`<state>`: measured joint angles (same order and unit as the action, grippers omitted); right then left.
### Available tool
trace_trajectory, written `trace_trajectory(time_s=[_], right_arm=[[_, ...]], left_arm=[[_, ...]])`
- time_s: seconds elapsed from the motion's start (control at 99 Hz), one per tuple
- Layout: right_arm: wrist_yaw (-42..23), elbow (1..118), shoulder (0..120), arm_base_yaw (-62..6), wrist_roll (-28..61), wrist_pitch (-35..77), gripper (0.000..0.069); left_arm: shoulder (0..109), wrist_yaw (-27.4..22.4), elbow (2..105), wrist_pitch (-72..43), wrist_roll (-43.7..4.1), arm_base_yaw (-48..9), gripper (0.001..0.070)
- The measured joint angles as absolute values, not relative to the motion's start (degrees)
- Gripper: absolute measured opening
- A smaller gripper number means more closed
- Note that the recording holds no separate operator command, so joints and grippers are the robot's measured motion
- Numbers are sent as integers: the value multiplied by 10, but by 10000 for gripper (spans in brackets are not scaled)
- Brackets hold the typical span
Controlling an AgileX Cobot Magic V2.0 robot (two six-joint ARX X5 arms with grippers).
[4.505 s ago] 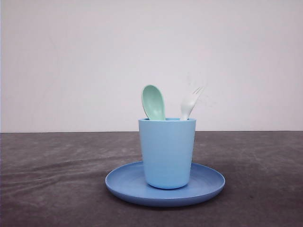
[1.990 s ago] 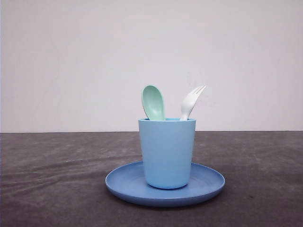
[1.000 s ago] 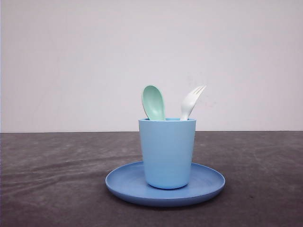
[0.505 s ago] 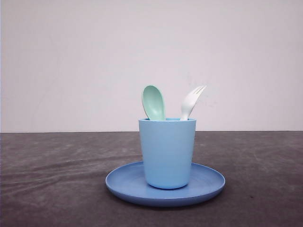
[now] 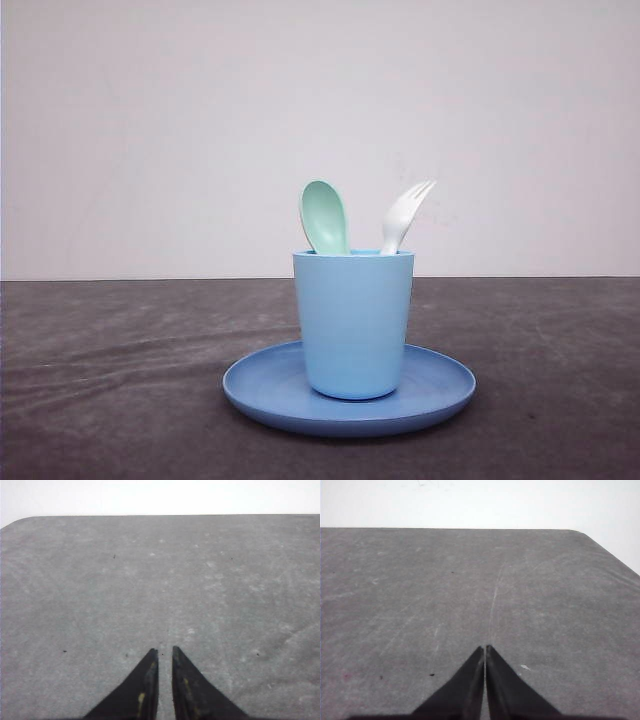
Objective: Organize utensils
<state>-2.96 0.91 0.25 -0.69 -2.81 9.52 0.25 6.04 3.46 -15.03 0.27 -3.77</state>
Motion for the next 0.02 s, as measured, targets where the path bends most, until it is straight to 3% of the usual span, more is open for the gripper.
trace_trajectory(time_s=[0.02], right_arm=[[-30,9,3,-7,-28,95,4]], left_arm=[[3,60,35,-150,3,-38,24]])
